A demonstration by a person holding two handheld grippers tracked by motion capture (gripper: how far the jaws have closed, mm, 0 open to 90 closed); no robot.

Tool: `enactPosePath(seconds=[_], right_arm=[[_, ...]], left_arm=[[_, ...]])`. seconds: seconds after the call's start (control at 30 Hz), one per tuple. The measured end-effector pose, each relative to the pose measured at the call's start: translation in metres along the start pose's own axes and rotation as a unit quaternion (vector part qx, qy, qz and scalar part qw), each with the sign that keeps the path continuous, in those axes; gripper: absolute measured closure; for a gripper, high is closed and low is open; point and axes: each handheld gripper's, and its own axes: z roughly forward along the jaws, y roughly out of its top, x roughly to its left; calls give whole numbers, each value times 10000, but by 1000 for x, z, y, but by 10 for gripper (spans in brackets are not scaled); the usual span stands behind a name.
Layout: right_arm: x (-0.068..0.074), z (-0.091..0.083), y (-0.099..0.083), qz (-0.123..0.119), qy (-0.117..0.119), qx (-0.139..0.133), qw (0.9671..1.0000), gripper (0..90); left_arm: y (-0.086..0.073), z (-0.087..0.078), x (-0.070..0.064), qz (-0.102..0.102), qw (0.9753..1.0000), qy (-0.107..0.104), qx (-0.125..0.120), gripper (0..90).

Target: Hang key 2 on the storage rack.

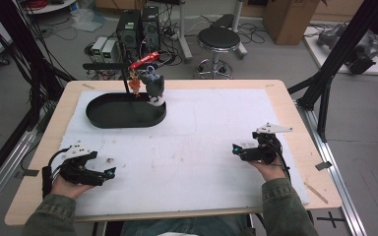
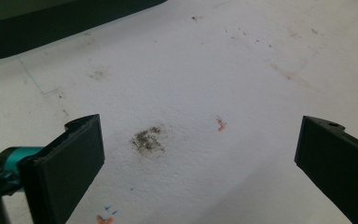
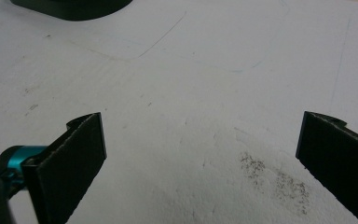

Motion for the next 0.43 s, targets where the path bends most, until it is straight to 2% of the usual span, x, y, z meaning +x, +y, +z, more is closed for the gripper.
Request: enactPosePath(seconds=[0.23, 0.43], right_arm=[[0, -7, -12, -221, 19, -41, 9997, 7], [-4, -13, -22, -89, 53, -130, 9999, 7]], left_arm=[[-3, -2, 3, -85, 10000, 35, 6, 18], [-7, -7, 8, -172, 9998, 104, 17, 18]])
